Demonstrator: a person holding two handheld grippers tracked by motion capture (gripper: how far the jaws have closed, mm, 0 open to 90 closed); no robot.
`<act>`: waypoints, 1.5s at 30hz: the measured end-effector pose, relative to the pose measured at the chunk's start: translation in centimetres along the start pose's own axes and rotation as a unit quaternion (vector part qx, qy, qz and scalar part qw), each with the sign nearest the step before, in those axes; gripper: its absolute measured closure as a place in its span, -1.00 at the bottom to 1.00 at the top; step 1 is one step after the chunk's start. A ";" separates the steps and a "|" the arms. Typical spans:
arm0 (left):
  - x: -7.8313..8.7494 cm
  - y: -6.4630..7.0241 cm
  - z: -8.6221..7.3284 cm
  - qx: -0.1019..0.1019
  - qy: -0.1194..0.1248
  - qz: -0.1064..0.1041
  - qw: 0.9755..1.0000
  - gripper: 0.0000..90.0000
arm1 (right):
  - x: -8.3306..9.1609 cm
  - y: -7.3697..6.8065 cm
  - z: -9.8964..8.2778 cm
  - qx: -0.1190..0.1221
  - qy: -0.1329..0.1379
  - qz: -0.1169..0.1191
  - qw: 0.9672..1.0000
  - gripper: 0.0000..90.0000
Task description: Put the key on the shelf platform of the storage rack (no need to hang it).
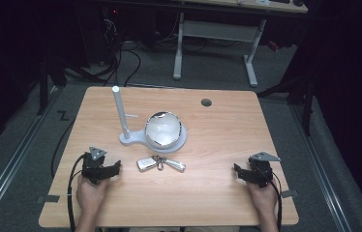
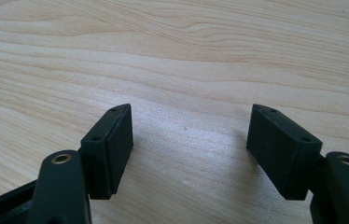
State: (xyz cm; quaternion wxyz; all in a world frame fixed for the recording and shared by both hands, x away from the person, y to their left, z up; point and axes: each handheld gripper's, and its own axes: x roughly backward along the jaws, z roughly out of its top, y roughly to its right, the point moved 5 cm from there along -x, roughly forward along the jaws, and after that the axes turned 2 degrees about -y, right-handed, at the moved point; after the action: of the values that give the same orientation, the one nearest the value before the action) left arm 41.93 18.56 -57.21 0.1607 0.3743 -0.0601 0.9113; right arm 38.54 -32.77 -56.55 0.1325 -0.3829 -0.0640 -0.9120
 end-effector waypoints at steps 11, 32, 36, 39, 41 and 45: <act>0.0 0.1 0.0 -0.008 0.000 -0.011 1.000 -0.51 | 0.0 0.0 0.0 0.002 0.000 0.001 1.000 -0.30; 1.4 2.4 0.8 -0.037 -0.008 -0.077 0.996 -0.48 | 0.1 0.0 -0.1 0.000 0.000 0.001 1.000 -0.30; 1.9 3.5 1.0 -0.042 0.000 -0.088 0.995 -0.53 | 0.1 0.0 -0.1 0.001 0.001 0.001 1.000 -0.30; 2.1 4.4 1.2 -0.053 0.008 -0.095 0.994 -0.54 | 0.1 0.0 -0.1 0.000 0.001 0.002 1.000 -0.30; 2.2 5.0 1.3 -0.056 0.009 -0.105 0.993 -0.56 | 0.1 0.0 -0.1 0.000 0.001 0.003 1.000 -0.30; 2.0 6.2 1.8 -0.074 0.005 -0.115 0.991 -0.55 | 0.1 0.0 -0.1 -0.002 0.001 0.003 1.000 -0.29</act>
State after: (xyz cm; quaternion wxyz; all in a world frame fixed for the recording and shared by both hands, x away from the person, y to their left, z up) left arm 39.64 12.79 -54.46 0.2920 0.3612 -0.0827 0.8817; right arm 38.41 -32.85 -56.54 0.1347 -0.3825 -0.0609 -0.9121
